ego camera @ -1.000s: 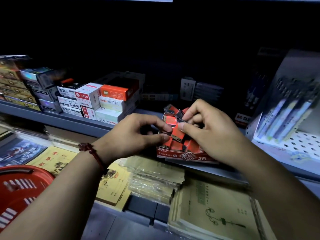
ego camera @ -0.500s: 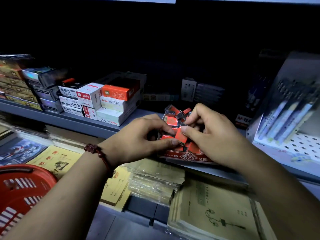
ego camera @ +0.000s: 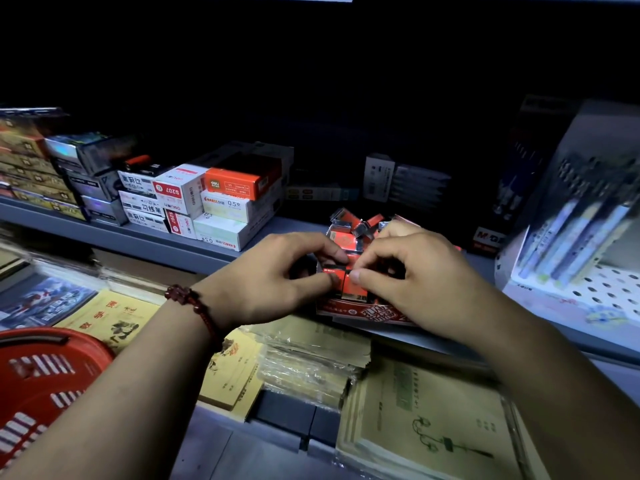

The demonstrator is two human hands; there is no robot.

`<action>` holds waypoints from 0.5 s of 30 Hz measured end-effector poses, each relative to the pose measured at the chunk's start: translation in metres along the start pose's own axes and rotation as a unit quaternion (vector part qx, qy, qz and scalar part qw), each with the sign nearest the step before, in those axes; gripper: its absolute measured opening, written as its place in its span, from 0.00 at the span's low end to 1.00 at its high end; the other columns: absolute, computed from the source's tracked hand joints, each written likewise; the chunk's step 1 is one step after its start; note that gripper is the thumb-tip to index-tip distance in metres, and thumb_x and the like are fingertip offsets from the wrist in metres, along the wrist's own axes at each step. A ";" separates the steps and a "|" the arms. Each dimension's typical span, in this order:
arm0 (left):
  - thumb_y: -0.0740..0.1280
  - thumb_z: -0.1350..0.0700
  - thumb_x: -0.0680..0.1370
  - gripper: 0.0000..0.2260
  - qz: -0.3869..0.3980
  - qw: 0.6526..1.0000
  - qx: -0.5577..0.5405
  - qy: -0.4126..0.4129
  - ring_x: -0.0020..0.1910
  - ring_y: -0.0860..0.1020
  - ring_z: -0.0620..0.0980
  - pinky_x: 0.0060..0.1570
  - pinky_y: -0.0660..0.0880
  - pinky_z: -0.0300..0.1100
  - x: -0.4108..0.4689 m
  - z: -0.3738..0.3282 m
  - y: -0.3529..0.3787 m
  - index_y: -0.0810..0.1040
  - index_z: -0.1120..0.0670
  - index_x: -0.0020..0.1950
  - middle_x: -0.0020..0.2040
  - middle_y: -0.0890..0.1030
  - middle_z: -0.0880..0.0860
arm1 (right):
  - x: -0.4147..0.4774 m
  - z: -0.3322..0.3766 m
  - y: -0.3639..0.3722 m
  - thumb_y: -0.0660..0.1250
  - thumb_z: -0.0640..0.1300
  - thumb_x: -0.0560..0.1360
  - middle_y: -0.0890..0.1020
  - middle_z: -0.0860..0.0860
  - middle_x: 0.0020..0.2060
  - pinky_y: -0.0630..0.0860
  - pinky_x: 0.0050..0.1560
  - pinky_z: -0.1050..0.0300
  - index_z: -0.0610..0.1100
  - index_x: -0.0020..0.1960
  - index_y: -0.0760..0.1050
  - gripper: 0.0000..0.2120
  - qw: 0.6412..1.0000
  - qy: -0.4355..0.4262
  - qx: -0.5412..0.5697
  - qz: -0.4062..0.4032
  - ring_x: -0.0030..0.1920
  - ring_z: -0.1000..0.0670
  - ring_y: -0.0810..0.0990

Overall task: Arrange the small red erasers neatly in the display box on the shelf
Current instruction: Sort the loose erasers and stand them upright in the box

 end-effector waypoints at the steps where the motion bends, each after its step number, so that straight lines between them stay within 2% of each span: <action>1: 0.72 0.40 0.72 0.19 0.017 1.000 0.003 -0.004 0.48 0.84 0.53 0.49 0.81 0.54 -0.001 0.000 0.001 0.81 0.44 0.60 0.53 0.84 0.46 | 0.000 0.001 -0.001 0.72 0.52 0.75 0.76 0.57 0.42 0.72 0.47 0.57 0.54 0.44 0.85 0.04 1.000 -0.005 0.000 0.002 0.46 0.58 0.75; 3: 0.76 0.35 0.68 0.26 0.057 0.998 0.009 -0.011 0.51 0.84 0.46 0.54 0.81 0.51 -0.002 0.001 0.003 0.79 0.40 0.63 0.55 0.84 0.44 | -0.001 0.002 -0.002 0.72 0.50 0.76 0.77 0.56 0.42 0.73 0.48 0.57 0.54 0.46 0.86 0.04 1.000 -0.010 0.004 0.007 0.46 0.58 0.76; 6: 0.83 0.42 0.64 0.30 0.066 0.998 0.022 -0.011 0.52 0.84 0.42 0.58 0.81 0.47 -0.002 0.001 0.004 0.78 0.40 0.64 0.56 0.84 0.43 | -0.001 0.001 -0.002 0.72 0.49 0.77 0.78 0.56 0.44 0.74 0.49 0.58 0.53 0.49 0.86 0.04 1.000 -0.017 0.005 0.015 0.47 0.58 0.76; 9: 0.84 0.50 0.65 0.28 0.051 0.998 -0.021 -0.011 0.51 0.85 0.48 0.56 0.82 0.51 0.001 0.003 0.007 0.79 0.42 0.63 0.55 0.85 0.46 | -0.001 0.000 -0.002 0.72 0.48 0.77 0.79 0.56 0.44 0.75 0.49 0.57 0.52 0.50 0.87 0.05 1.000 -0.020 0.006 0.011 0.47 0.58 0.77; 11: 0.84 0.49 0.65 0.27 0.048 0.998 -0.040 -0.007 0.51 0.85 0.54 0.55 0.82 0.56 0.001 0.004 0.008 0.80 0.41 0.62 0.55 0.85 0.49 | -0.001 -0.001 -0.001 0.72 0.48 0.77 0.79 0.56 0.44 0.75 0.51 0.56 0.52 0.51 0.86 0.05 1.000 -0.021 -0.001 0.007 0.48 0.58 0.77; 13: 0.84 0.48 0.66 0.26 0.043 0.998 -0.046 -0.006 0.51 0.85 0.56 0.55 0.81 0.56 0.001 0.005 0.007 0.80 0.41 0.61 0.55 0.85 0.49 | -0.001 -0.001 -0.002 0.73 0.46 0.77 0.79 0.57 0.45 0.76 0.51 0.56 0.51 0.52 0.86 0.05 1.000 -0.025 0.004 -0.009 0.49 0.57 0.78; 15: 0.83 0.48 0.66 0.25 0.037 0.998 -0.055 -0.005 0.52 0.84 0.56 0.56 0.81 0.56 0.001 0.006 0.008 0.81 0.41 0.61 0.55 0.84 0.48 | -0.003 0.001 -0.011 0.73 0.42 0.76 0.80 0.58 0.45 0.76 0.50 0.61 0.50 0.51 0.86 0.06 0.997 -0.030 0.032 -0.058 0.49 0.58 0.79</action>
Point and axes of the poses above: each hand's wrist, its own x-axis towards the middle knuckle, its own y-axis out of the palm, z = x × y, the point moved 7 cm from there along x, towards the middle knuckle
